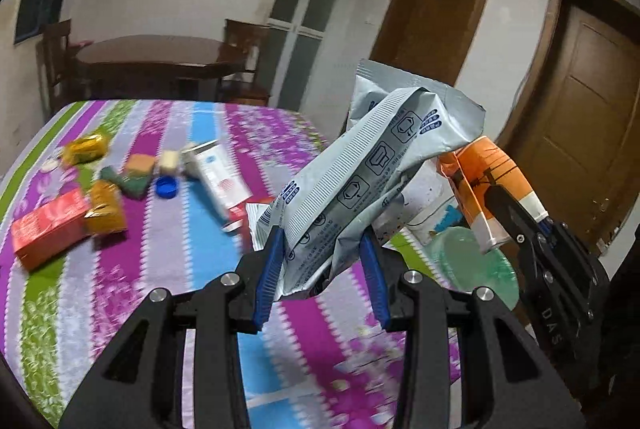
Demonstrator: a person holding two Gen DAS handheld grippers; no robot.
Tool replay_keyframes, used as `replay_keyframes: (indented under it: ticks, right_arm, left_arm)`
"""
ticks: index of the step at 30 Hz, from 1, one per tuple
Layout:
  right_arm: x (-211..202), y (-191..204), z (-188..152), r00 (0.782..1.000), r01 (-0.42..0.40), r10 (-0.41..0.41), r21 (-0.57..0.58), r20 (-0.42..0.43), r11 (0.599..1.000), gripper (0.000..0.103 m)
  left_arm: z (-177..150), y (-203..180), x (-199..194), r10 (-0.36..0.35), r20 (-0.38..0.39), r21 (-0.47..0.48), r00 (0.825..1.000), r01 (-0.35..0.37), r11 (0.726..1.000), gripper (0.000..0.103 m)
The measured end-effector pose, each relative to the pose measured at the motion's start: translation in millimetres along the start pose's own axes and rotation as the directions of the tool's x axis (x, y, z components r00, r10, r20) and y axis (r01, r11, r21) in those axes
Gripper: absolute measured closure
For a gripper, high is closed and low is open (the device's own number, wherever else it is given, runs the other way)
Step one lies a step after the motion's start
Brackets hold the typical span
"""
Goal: Collect trash
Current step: 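Carry the wrapper and silver bag to the green bin and open both tools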
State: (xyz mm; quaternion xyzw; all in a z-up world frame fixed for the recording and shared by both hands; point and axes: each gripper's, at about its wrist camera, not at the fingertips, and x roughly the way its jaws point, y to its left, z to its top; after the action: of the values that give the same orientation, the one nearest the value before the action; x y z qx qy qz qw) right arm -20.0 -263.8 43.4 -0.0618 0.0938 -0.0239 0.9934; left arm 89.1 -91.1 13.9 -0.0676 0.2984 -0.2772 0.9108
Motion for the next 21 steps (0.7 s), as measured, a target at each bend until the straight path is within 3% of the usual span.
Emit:
replay_keyframes:
  ticks: [11,21]
  right_arm:
    - [-40,-131,-2,0.978,0.207,-0.206,0.051,-0.013,0.977,0.095]
    - [-60,-241,-28,0.936,0.344,-0.336,0.078,-0.102,0.936,0.095]
  left_arm:
    - [21,-84,52,-0.155,-0.051,0.070,0.987,0.159,0.985,0.066]
    - [13,-173,116,-0.294,-0.178,0.085,0.939,0.313,0.946,0.066]
